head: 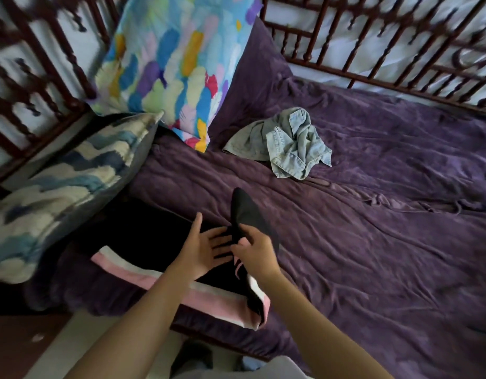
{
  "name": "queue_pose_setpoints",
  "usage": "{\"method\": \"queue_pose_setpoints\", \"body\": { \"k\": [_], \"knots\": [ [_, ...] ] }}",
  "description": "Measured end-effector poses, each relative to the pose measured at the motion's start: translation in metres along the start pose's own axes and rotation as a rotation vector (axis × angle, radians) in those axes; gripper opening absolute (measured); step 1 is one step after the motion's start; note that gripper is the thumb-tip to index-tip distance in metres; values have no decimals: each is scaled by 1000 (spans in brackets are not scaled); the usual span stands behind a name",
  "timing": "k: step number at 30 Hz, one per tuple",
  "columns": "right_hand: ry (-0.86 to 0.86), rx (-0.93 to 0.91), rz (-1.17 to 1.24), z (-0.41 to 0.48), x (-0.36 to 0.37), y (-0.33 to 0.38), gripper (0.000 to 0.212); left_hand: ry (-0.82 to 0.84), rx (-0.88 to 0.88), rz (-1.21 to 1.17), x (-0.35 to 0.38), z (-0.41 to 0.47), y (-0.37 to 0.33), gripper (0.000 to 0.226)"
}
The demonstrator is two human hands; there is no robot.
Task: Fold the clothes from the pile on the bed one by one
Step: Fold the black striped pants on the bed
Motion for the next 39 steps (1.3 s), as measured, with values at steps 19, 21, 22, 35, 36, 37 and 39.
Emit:
{"method": "queue_pose_setpoints", "body": {
  "k": [19,21,22,35,36,37,39],
  "knots": [
    [20,332,-242,6,52,-81,30,-383,338,1061,-141,-24,-113,47],
    [15,329,-363,6,56,-87,34,-445,291,1173,-160,-26,-116,49],
    [17,310,-446,7,59,-91,38,-488,280,1236,-167,-28,-115,51],
    [262,-232,-1416,-23,103,-95,81,229,740,2415,-163,-72,-21,77],
    [248,-217,-1418,-18,103,-93,84,193,693,2417,-168,-70,-20,81],
    [247,-170,-1417,-17,104,-89,87,134,705,2411,-172,-68,-20,79],
    [261,-110,-1446,-15,108,-86,84,-4,783,2392,-173,-63,-29,63]
  ]
}}
Point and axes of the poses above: each hand's wrist, its own z-axis towards the middle knuckle, its own x-axis out of the palm, y = z × x, the point moved 1 cm from there along z, towards the middle knuckle, and after that the axes turned 6 degrees about x, right-handed, at the moved point
